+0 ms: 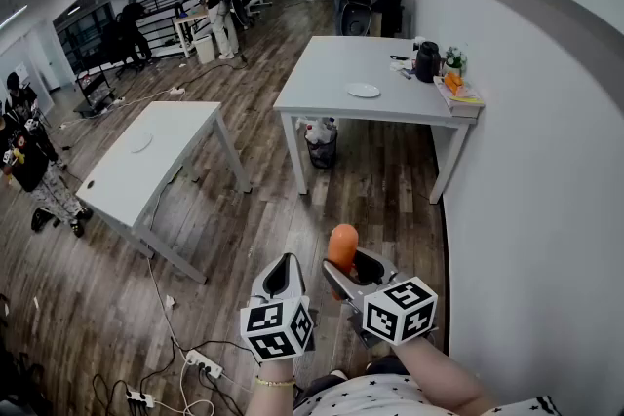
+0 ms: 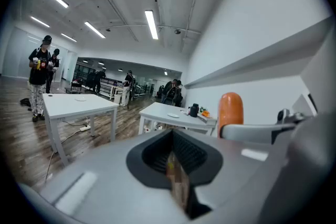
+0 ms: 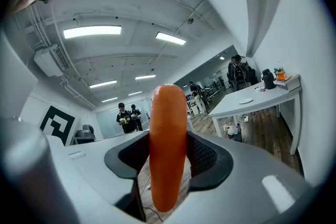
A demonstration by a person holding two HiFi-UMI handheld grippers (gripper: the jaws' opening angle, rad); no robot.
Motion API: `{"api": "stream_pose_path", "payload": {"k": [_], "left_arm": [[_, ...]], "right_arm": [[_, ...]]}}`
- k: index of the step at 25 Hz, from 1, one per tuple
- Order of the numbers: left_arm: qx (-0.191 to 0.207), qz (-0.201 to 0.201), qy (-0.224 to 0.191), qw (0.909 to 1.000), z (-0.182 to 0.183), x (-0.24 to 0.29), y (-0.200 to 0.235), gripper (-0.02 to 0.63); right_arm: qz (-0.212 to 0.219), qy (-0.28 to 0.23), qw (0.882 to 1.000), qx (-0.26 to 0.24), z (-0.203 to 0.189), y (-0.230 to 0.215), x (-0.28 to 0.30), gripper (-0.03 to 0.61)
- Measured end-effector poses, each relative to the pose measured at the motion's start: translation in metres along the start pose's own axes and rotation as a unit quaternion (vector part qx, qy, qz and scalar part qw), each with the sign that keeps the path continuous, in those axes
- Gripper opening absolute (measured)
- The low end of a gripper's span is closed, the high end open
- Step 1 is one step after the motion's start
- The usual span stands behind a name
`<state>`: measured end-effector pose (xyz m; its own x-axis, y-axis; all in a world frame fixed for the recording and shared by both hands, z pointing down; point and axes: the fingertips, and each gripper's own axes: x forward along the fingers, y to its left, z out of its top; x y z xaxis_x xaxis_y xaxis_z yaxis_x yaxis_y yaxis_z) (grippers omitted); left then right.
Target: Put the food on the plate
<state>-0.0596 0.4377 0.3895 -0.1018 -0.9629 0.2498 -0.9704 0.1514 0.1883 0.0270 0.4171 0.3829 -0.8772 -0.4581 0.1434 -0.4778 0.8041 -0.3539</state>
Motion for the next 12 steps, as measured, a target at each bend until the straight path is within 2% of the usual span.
{"api": "stream_pose_path", "payload": {"k": [3,12], "left_arm": [[0.001,-0.007,0.002,1.0000,-0.003,0.005,0.006,0.008],[0.006,-0.026,0.010,0.9996,-0.001,0.043,0.016,0.008]], "right_arm": [[-0.013,0.001,1.000,-0.015,-0.003,-0.001,0.007,0.216],[-0.045,-0.002,0.999,-0.012,0.002,-0.025,0.035,0.216]]}}
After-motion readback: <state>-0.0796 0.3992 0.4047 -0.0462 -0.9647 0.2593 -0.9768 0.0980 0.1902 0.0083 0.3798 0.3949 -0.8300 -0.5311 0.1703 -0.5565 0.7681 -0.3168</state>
